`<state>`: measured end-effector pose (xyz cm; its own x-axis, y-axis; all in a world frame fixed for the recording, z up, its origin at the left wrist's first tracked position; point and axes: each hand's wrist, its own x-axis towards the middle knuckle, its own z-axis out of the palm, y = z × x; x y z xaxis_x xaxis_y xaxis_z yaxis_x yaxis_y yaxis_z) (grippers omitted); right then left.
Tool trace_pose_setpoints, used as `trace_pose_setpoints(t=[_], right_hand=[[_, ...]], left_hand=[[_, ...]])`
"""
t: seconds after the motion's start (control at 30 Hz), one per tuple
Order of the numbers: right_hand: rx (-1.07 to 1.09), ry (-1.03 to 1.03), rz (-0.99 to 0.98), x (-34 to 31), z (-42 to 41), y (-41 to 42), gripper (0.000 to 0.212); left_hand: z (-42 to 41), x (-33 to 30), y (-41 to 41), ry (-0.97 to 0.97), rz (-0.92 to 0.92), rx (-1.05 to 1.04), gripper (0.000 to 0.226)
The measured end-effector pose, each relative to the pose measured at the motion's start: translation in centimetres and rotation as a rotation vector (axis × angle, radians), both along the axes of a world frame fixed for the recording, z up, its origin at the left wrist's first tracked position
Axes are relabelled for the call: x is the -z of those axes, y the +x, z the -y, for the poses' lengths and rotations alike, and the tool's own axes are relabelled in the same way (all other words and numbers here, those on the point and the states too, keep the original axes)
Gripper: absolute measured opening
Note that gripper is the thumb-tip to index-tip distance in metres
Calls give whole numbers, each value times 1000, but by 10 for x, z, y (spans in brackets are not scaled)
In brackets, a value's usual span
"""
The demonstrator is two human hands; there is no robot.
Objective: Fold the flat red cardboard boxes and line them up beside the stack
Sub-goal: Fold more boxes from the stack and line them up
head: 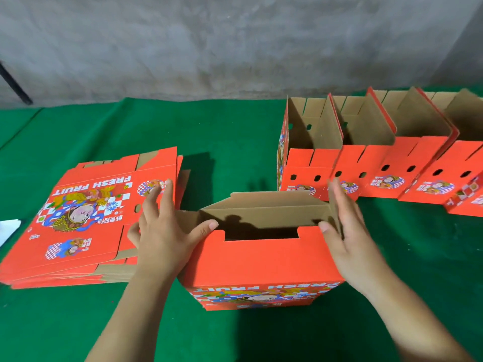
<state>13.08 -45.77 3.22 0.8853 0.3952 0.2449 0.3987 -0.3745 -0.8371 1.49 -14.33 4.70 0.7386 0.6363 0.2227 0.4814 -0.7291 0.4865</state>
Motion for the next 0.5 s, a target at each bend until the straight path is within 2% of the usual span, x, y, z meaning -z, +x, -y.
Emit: trace_pose_setpoints(t=[0.07,0.17,0.3,0.33,0.43,0.5], right_hand=[[-89,-133,74,2,1,0,73],[-85,-199,19,6,4,-4,81],[-57,-209,55,7,3,-2,82],[-52,-220,47,7,2,-1,84],[-47,-240,19,5,0,2,88],[-44,-235,0,4,-2,3,89]], left_hand=[[3,-3,-1,58,20,4,126],[0,-4,-4,49,116,23,112],[-13,-14,-13,-532,516,-108,81],[-14,-20,-17,-497,572,-97,67],[-3,-31,-24,77,551,193,21],[15,-34,-18,277,375,492,17]])
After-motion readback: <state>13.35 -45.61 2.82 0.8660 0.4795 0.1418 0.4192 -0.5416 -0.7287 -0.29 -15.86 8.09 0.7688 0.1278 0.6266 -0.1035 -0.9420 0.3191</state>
